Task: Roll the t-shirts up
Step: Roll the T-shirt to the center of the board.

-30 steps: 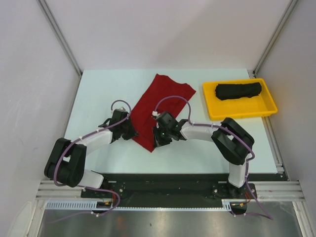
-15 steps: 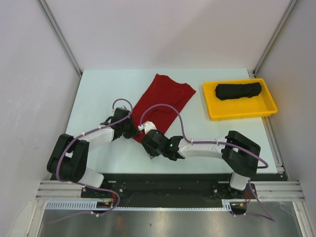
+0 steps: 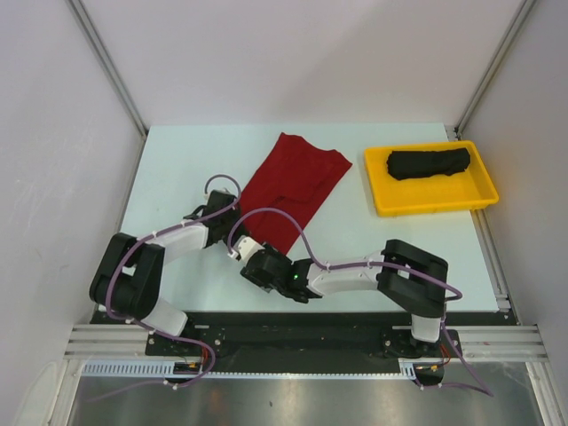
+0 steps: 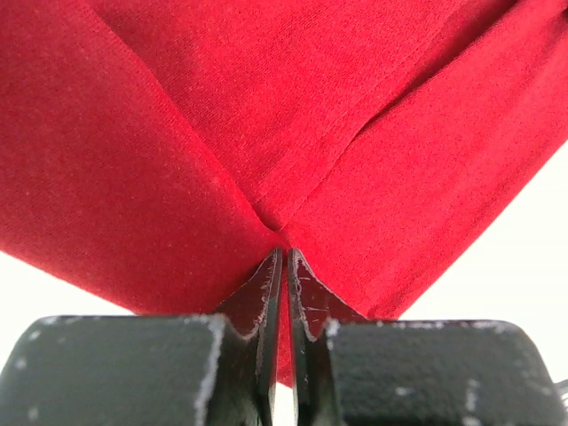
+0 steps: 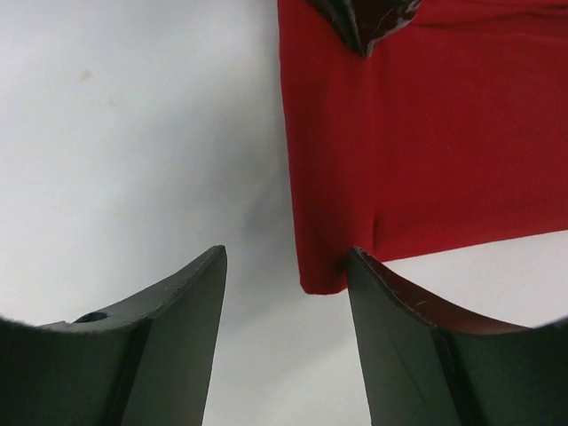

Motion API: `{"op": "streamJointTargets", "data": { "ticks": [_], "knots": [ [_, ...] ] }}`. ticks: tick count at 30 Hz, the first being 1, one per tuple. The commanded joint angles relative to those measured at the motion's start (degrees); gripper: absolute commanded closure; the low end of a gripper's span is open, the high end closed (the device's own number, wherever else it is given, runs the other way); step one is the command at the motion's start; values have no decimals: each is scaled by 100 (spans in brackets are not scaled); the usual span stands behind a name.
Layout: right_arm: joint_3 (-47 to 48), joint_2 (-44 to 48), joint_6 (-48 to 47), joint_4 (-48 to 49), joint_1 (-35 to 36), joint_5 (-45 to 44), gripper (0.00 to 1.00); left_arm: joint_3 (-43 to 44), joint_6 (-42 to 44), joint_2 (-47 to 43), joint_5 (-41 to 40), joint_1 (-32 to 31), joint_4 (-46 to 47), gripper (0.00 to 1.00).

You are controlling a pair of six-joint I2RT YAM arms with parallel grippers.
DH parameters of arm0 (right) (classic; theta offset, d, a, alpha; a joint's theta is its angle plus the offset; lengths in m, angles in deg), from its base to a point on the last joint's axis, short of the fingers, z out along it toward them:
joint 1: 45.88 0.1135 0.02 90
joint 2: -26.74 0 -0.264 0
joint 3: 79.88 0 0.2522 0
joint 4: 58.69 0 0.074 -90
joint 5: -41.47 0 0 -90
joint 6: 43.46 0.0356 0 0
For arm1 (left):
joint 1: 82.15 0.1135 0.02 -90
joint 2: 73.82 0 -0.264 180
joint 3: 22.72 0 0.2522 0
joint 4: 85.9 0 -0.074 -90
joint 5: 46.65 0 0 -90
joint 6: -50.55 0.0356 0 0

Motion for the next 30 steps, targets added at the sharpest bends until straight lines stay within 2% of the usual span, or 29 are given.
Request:
{"op": "streamJointTargets", "data": {
  "ticks": [1,5,8,11,13,14,16,18,19,22,28,30],
  "knots": [
    [278,-305,-562,328,4,-464,39,210,-82,144,-40,-29,-57,90],
    [427,-498,-756,372,5,-877,43,219,-73,153,-5,-29,-57,89],
    [436,-533,-809,416,-4,-913,53,245,-56,153,-14,-29,-74,88],
    [454,-542,-827,416,-30,-913,54,298,-38,188,21,-29,-92,87],
    [454,-507,-748,355,-153,-773,59,333,-38,205,56,-29,-101,85],
    [454,-446,-687,311,-206,-564,67,359,-21,197,65,-21,-109,84],
    [454,-358,-528,162,-399,-64,78,429,23,188,100,-29,-136,80],
    [454,-226,-414,117,-557,350,81,508,41,135,100,-21,-153,76],
    [454,-191,-266,-83,-715,831,84,543,84,126,118,6,-188,74],
    [445,-129,-11,-199,-892,1519,90,772,173,144,267,84,-285,74],
    [428,-129,473,-243,-1340,2636,94,1106,331,214,285,295,-531,74],
    [419,-164,518,-243,-1384,2699,94,1133,357,214,232,444,-593,76]
  ]
}}
